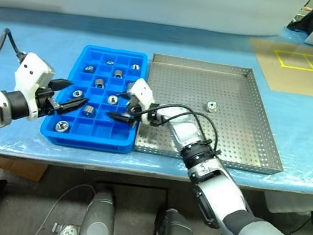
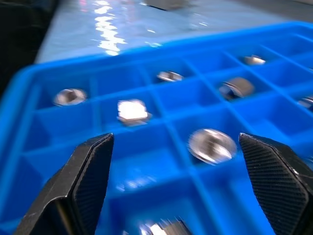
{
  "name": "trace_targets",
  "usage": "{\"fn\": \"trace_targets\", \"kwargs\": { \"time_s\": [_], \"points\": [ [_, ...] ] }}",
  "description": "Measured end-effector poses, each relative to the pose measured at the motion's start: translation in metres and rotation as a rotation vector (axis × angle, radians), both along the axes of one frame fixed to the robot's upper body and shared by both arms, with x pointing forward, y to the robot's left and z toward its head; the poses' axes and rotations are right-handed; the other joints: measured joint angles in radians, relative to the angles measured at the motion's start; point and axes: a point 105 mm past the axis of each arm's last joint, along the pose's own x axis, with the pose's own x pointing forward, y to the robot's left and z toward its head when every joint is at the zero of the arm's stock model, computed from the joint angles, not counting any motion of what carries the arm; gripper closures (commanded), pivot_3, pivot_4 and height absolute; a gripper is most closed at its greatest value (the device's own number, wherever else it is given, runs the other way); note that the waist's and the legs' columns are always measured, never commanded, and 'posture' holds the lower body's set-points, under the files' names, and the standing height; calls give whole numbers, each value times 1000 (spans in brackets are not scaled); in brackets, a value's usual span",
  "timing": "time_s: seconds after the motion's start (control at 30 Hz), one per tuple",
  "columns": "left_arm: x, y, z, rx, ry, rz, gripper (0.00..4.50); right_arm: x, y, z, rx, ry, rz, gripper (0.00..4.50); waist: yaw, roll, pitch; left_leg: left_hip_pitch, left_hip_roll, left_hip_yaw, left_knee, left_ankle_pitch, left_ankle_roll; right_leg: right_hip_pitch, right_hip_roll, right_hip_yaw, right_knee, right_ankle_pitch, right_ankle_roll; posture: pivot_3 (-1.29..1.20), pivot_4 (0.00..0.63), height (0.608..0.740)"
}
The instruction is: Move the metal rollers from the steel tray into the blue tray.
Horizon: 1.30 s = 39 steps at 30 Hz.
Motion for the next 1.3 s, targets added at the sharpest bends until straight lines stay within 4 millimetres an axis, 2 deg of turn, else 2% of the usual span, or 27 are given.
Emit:
{"fn": "trace_targets", "kwargs": {
  "time_s": [0.13,0.23,0.3,0.37,0.43,0.57,0.73,0.83,1.13,1.23,1.3],
  "points": [
    [11,-13,-1,-23,-3,-46,598,22,-57,34,30,-88,-144,207,-5,-1,0,0,0,0,1,2,-3,0,1,1,0,1,1,18,150,740],
    [20,-25,-4,-41,0,-89,598,32,-112,56,13,-142,-265,207,-8,-1,-1,0,0,0,1,2,-3,0,2,1,0,1,1,-22,150,740],
    [23,-31,-8,-52,5,-112,598,36,-148,55,-15,-145,-361,207,-9,-1,-1,0,0,0,1,2,-3,0,2,1,-1,2,3,-49,150,740],
    [28,-36,-12,-60,15,-126,598,38,-184,44,-49,-119,-461,207,-18,-1,-1,0,1,0,1,2,-3,0,3,2,-1,2,3,-68,150,740],
    [31,-39,-16,-65,25,-142,598,40,-197,33,-54,-85,-514,207,-38,-1,-1,0,1,1,2,2,-3,0,3,3,0,1,2,-77,150,740],
    [38,-48,-14,-80,15,-177,598,44,-200,16,-61,-46,-560,207,-70,-1,-1,2,1,1,3,2,-3,0,4,5,2,1,0,-80,150,740],
    [40,-55,-12,-86,9,-209,598,50,-185,-19,-82,33,-591,207,-83,-1,-1,2,1,1,3,2,-2,0,4,5,2,1,0,-66,150,740],
    [40,-55,-13,-79,11,-211,598,54,-194,-34,-113,64,-645,207,-80,-1,-1,0,1,1,6,0,1,0,3,4,1,1,0,-57,150,740],
    [37,-50,-23,-70,43,-194,598,61,-203,-37,-116,45,-709,207,-77,-1,-1,-1,1,1,15,-2,4,0,2,4,7,1,0,-50,150,740],
    [37,-49,-24,-69,46,-192,598,61,-204,-38,-117,38,-719,844,-75,-1,-1,0,1,1,18,-4,7,0,1,5,11,0,0,-55,150,740],
    [37,-49,-25,-69,47,-191,598,61,-203,-39,-116,39,-713,1488,-75,-1,-1,1,1,1,20,-4,7,0,1,5,14,0,0,-57,150,740]
  ]
}}
